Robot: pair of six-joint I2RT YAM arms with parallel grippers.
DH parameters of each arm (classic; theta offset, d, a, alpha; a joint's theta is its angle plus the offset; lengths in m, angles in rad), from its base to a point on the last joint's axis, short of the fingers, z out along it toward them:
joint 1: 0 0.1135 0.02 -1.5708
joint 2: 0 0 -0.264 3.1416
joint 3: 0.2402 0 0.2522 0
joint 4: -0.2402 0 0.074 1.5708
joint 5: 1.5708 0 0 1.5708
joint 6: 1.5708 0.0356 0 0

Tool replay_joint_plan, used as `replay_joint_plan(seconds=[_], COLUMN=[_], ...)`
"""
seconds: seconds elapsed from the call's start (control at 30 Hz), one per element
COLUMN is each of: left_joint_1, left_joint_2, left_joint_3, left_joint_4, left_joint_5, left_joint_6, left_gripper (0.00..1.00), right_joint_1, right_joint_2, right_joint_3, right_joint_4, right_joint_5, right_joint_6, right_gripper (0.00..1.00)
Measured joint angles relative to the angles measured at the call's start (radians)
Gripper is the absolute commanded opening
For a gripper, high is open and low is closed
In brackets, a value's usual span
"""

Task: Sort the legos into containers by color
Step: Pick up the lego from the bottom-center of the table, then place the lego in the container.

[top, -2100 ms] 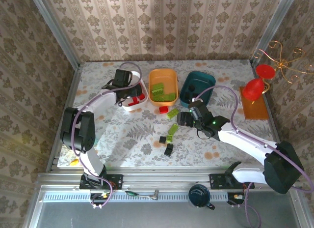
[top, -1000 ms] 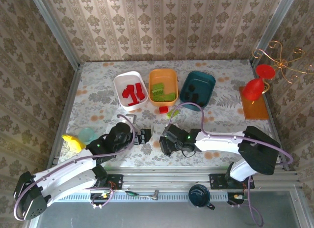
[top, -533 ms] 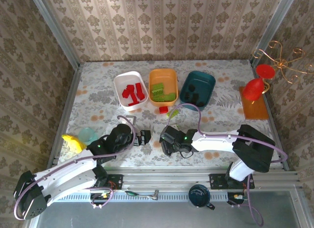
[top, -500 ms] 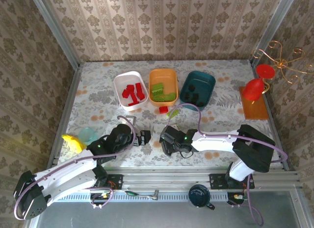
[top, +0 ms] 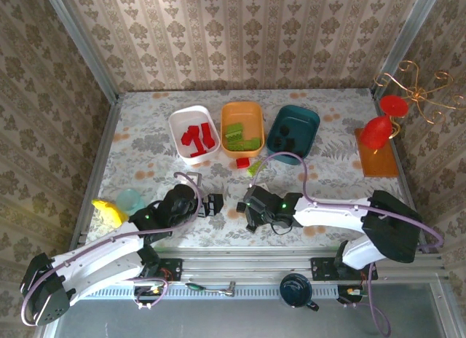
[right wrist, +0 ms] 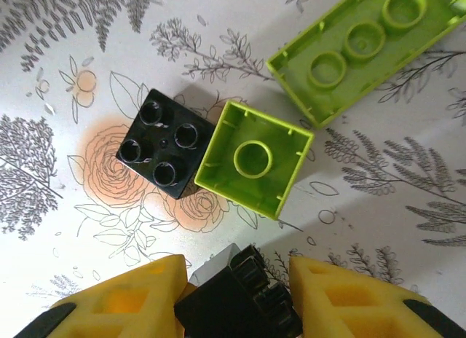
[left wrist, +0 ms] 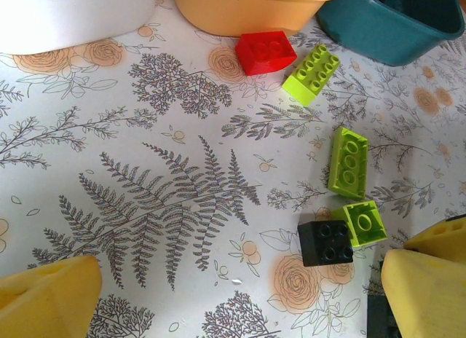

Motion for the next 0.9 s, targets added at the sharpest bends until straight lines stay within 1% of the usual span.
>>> replay_joint_plan(seconds=[0.17,0.27,0.37,0.47,0.57,0.67,0.8,0.9], left_joint_1=[0.0,0.0,0.0,0.0,0.0,0.0,0.0,-0.001], left_joint_2=[0.0,0.0,0.002,0.02,0.043,0.056,0.069,0.078], left_joint_3=[-0.009,-0.015,-0.019,-0.019,-0.019,-0.019,-0.019,-0.019], left_joint_4=[0.007,0.013,0.025,0.046,0.055,0.056,0.057,0.058], left_joint_5=[0.001,0.001,0.008,0.014,0.029,0.043,0.061,0.071], left_joint_6=[0.0,0.0,-0.003,-0.003,-0.007,-0.01,-0.014,-0.016], left_gripper=[1.0,1.0,1.0,1.0,1.0,1.0,1.0,1.0], right_joint_1=[-0.071,-0.153,-0.275,-0.413,-0.532,-0.612,-0.679,-0.706], right_joint_2=[-0.109,-0.181,-0.221,-0.2,-0.105,0.039,0.244,0.346], right_joint_3=[-0.018,-0.014,0.014,0.088,0.197,0.314,0.48,0.56], right_joint_4=[-0.026,-0.032,-0.034,-0.023,-0.001,0.013,-0.007,-0.034], right_joint_5=[0.005,0.001,-0.013,-0.023,-0.024,-0.021,-0.013,-0.007], right_joint_6=[-0.014,-0.039,-0.069,-0.09,-0.104,-0.113,-0.132,-0.135], right_gripper=[0.36,0.35,0.33,0.33,0.33,0.33,0.34,0.39])
